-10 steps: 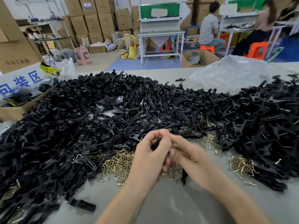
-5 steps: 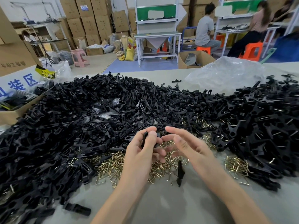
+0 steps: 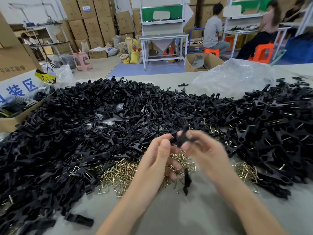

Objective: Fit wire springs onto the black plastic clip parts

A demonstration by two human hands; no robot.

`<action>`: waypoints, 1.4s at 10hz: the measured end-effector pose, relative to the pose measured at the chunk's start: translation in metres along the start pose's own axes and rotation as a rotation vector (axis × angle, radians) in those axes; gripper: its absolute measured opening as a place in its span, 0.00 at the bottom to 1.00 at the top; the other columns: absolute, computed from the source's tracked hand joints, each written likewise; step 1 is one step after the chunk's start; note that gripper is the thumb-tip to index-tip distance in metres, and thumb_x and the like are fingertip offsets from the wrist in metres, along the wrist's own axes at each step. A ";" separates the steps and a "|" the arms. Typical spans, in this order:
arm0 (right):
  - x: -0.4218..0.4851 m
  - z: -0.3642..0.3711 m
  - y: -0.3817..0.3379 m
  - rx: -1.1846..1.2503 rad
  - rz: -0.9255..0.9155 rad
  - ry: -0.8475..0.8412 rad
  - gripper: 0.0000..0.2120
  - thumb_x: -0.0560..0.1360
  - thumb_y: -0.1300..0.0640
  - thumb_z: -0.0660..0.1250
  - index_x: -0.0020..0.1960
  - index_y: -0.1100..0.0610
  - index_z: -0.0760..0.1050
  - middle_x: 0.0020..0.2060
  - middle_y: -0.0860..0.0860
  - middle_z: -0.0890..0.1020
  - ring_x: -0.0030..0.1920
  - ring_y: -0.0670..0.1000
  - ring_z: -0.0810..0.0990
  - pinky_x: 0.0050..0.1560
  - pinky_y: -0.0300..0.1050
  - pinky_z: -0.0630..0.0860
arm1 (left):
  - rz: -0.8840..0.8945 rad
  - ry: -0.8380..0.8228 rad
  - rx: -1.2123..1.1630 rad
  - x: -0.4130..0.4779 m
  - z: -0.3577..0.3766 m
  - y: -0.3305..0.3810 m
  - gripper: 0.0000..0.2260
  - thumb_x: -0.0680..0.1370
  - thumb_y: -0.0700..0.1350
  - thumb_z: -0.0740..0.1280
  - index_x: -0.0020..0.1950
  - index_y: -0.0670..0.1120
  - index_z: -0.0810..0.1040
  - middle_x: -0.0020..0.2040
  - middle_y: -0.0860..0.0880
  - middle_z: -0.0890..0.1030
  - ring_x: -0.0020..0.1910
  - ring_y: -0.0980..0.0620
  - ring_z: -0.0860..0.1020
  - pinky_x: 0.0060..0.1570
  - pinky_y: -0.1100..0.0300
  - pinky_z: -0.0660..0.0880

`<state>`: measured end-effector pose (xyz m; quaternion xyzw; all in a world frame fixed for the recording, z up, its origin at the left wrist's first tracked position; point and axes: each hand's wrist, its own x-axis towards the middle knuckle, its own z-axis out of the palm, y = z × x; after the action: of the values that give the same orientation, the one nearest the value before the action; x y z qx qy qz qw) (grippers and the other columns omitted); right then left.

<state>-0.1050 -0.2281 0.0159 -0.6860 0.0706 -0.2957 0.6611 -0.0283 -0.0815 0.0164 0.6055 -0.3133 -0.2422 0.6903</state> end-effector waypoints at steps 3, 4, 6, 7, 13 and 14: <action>0.013 -0.038 0.008 0.404 0.266 0.339 0.21 0.72 0.42 0.68 0.61 0.52 0.79 0.51 0.52 0.87 0.44 0.49 0.86 0.38 0.39 0.82 | 0.211 0.539 0.954 0.014 -0.044 -0.011 0.12 0.83 0.52 0.58 0.64 0.57 0.75 0.53 0.56 0.82 0.49 0.56 0.76 0.52 0.55 0.71; 0.007 -0.024 0.015 0.160 0.246 0.196 0.13 0.77 0.49 0.67 0.60 0.49 0.81 0.49 0.52 0.87 0.43 0.50 0.85 0.41 0.38 0.82 | -0.060 0.595 1.318 0.018 -0.067 -0.016 0.20 0.83 0.53 0.58 0.72 0.48 0.74 0.70 0.46 0.75 0.72 0.45 0.68 0.75 0.45 0.58; 0.007 -0.023 0.020 0.051 0.242 0.173 0.11 0.83 0.59 0.63 0.59 0.50 0.81 0.46 0.51 0.87 0.42 0.48 0.84 0.42 0.37 0.81 | -0.245 0.719 1.275 0.016 -0.077 -0.008 0.21 0.83 0.53 0.53 0.73 0.50 0.73 0.78 0.40 0.64 0.77 0.36 0.59 0.75 0.36 0.47; 0.008 -0.023 0.022 0.037 0.242 0.160 0.11 0.83 0.60 0.62 0.59 0.52 0.81 0.45 0.51 0.87 0.41 0.47 0.84 0.42 0.37 0.80 | -0.313 0.700 1.346 0.013 -0.085 -0.006 0.19 0.83 0.51 0.58 0.71 0.46 0.75 0.75 0.34 0.65 0.72 0.33 0.65 0.72 0.38 0.59; 0.009 -0.024 0.028 -0.027 0.214 0.145 0.12 0.83 0.62 0.62 0.56 0.52 0.83 0.44 0.51 0.87 0.41 0.47 0.84 0.42 0.38 0.81 | 0.198 0.639 0.879 0.019 -0.088 -0.009 0.12 0.84 0.49 0.60 0.65 0.50 0.77 0.54 0.51 0.81 0.49 0.49 0.78 0.51 0.53 0.74; 0.008 -0.025 0.028 -0.022 0.210 0.141 0.12 0.83 0.62 0.62 0.56 0.52 0.83 0.44 0.51 0.87 0.41 0.47 0.84 0.42 0.38 0.81 | 0.244 0.718 0.705 0.019 -0.082 -0.009 0.09 0.85 0.52 0.58 0.63 0.58 0.74 0.44 0.57 0.81 0.35 0.55 0.74 0.39 0.55 0.71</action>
<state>-0.1022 -0.2567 -0.0092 -0.6594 0.1918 -0.2715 0.6743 0.0449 -0.0405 0.0046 0.8055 -0.1874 0.1836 0.5314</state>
